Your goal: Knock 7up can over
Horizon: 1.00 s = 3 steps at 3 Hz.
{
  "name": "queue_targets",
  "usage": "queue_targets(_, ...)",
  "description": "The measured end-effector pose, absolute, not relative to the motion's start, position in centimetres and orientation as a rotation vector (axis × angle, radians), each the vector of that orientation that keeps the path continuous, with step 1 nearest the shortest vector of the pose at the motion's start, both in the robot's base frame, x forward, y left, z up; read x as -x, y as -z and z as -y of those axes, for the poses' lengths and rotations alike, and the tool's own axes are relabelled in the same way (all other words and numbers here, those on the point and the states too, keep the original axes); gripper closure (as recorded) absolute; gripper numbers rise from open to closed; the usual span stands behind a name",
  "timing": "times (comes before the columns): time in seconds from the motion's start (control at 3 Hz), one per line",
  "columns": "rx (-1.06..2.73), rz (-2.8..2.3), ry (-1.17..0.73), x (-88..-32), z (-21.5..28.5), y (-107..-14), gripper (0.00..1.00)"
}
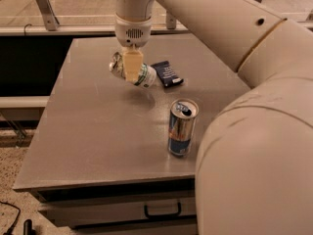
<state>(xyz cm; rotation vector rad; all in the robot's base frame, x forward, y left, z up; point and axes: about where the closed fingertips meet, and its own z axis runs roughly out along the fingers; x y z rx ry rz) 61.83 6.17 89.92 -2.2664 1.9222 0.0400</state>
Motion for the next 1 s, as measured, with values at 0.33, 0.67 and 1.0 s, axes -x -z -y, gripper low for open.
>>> queue_targets(0.33, 2.322, -1.916, -0.006, -61.49, -5.91, -88.96, 0.29)
queue_targets(0.67, 2.354, -1.909, 0.008, -61.21, -5.71, -88.32, 0.06)
queue_targets(1.0, 2.336, -1.894, 0.011, -61.72, -6.2, -88.22, 0.0)
